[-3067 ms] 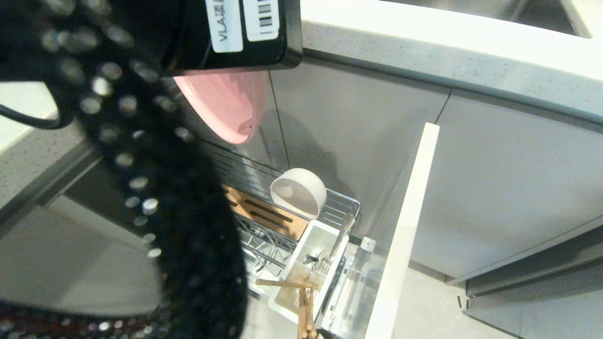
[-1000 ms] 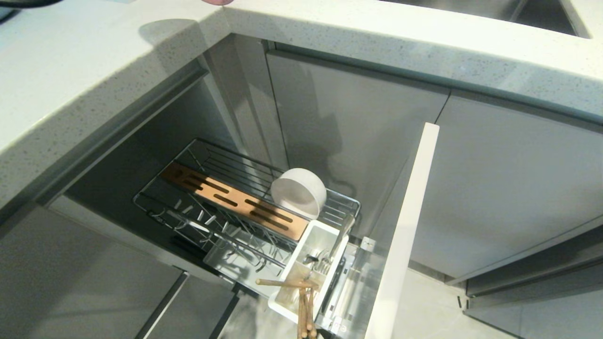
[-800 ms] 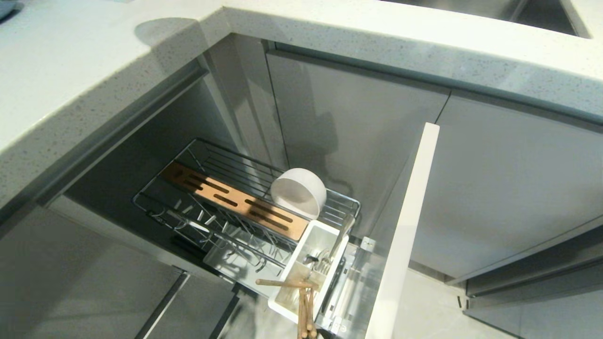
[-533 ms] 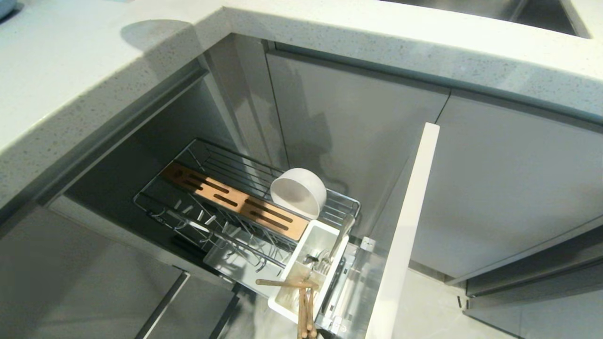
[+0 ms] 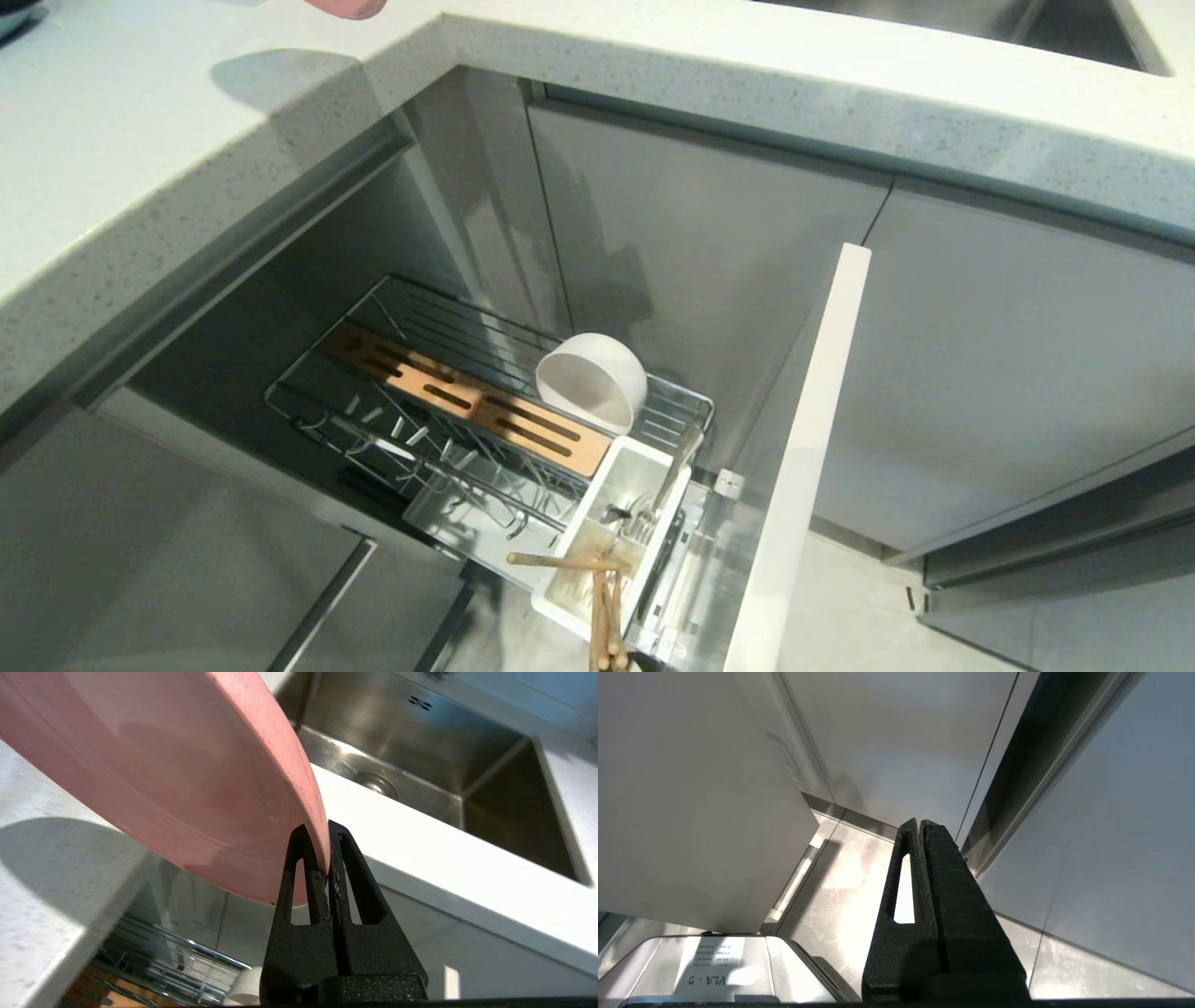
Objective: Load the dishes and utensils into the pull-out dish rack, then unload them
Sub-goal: Take the plate out of the cupboard
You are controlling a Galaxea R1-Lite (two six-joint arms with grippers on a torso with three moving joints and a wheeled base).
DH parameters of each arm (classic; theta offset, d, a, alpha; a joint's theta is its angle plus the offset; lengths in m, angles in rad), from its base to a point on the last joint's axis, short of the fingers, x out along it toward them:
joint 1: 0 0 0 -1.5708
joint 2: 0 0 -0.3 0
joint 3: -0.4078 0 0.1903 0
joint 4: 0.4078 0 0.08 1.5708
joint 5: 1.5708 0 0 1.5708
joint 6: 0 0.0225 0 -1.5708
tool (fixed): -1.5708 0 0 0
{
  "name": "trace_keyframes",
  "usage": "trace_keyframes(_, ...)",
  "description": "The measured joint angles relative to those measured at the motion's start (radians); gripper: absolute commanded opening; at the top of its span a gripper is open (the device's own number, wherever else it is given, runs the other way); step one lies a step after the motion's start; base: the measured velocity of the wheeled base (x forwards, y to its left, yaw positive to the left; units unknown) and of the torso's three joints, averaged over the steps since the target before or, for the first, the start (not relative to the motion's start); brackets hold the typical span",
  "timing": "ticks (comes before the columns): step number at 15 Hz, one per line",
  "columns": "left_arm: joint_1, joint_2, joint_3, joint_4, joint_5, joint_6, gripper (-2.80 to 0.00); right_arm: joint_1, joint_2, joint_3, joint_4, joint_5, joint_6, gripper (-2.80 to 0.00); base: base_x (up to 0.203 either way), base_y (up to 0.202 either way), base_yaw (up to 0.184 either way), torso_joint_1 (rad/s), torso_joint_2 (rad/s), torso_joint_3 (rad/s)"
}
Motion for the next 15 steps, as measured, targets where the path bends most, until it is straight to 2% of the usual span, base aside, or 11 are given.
trace_keyframes(4,0.153,-0.012,-0.022,0.0,-0.009,-0.004,-2.8,0.0,0.0,0.0,0.0,0.0,0.0,-2.8,0.0,0.0,0.0,0.0,0.0,0.0)
trace_keyframes(8,0.303,-0.061,-0.033,0.01,-0.045,-0.008,-2.8,0.0,0.0,0.0,0.0,0.0,0.0,-2.8,0.0,0.0,0.0,0.0,0.0,0.0)
trace_keyframes(12,0.448,-0.128,-0.026,0.086,-0.088,-0.014,-2.8,0.0,0.0,0.0,0.0,0.0,0.0,-2.8,0.0,0.0,0.0,0.0,0.0,0.0)
trace_keyframes(15,0.528,-0.177,-0.011,0.15,-0.132,-0.02,-2.8,0.0,0.0,0.0,0.0,0.0,0.0,-2.8,0.0,0.0,0.0,0.0,0.0,0.0)
